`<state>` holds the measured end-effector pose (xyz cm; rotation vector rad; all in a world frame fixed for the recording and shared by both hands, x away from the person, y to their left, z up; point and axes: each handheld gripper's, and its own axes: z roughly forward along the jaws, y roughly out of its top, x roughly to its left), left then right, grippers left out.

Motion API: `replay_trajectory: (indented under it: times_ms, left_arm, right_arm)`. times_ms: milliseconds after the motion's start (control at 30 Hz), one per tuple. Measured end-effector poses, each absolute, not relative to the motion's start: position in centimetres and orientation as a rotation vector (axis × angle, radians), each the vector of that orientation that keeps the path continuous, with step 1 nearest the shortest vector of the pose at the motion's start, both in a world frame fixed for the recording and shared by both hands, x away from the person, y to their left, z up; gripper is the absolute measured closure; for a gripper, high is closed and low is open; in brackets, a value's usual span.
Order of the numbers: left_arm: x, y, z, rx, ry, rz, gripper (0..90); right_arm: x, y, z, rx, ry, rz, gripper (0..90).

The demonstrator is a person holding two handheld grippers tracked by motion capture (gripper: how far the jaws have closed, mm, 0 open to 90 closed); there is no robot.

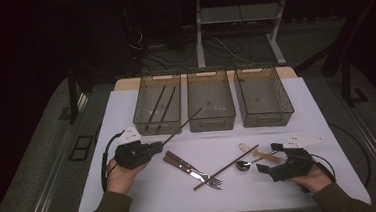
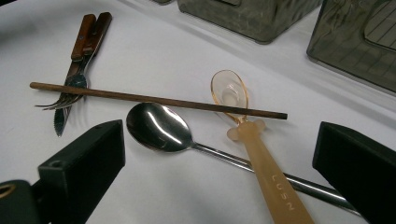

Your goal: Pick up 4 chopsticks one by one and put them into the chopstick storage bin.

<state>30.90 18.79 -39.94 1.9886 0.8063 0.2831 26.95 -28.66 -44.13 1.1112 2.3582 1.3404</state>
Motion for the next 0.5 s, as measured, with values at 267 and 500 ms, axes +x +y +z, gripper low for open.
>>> replay_trajectory:
  times_ms: [267,500]
  left_arm:
    - [31.5,20.1,-39.8,1.951,0.857,0.309,83.5]
    - [32.0,20.8,-39.8,1.937,0.881,0.334,83.5]
  right_arm:
    - [26.9,-28.7,-44.1,1.106,2.356,1.341,2.4]
    - [26.9,-28.6,-44.1,1.114,2.359,1.338,2.4]
